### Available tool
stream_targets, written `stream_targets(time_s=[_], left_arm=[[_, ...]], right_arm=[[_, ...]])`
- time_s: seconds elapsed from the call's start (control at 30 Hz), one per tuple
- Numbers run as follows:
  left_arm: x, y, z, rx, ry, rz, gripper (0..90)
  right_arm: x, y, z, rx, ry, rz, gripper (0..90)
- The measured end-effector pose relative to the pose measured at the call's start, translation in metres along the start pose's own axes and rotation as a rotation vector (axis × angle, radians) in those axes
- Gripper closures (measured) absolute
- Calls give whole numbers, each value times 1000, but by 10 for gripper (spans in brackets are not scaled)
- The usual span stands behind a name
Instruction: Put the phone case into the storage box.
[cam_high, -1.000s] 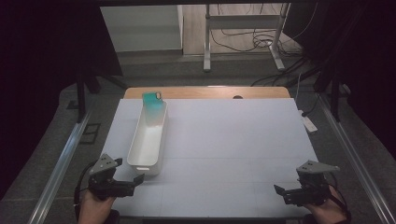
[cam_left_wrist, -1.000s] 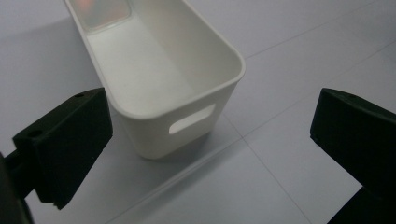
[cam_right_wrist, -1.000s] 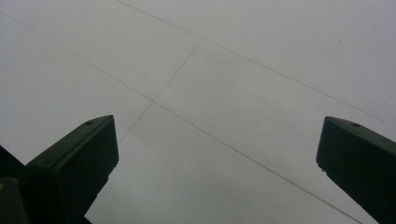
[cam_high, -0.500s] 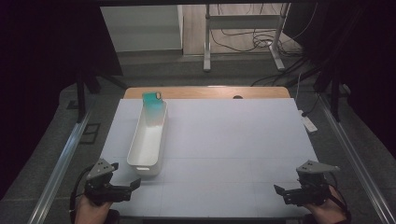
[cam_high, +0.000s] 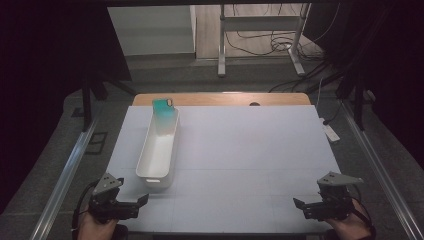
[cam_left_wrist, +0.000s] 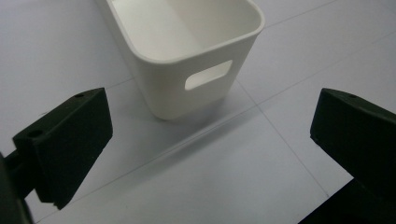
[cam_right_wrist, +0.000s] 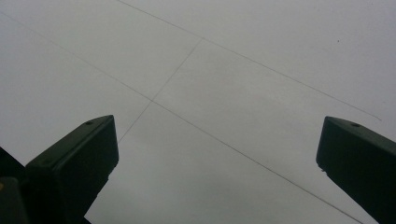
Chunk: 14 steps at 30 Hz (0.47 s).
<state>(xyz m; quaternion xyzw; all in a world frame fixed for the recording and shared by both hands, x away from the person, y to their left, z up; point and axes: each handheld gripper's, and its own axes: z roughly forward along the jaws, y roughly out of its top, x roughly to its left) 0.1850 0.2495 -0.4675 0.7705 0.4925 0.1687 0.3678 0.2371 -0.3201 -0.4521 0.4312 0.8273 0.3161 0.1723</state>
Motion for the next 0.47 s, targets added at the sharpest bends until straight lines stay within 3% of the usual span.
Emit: stream_targets(time_s=[0.47], left_arm=[[-2,2,5,42,24,6,1]], right_arm=[[0,0,0,4,-2,-2,0]])
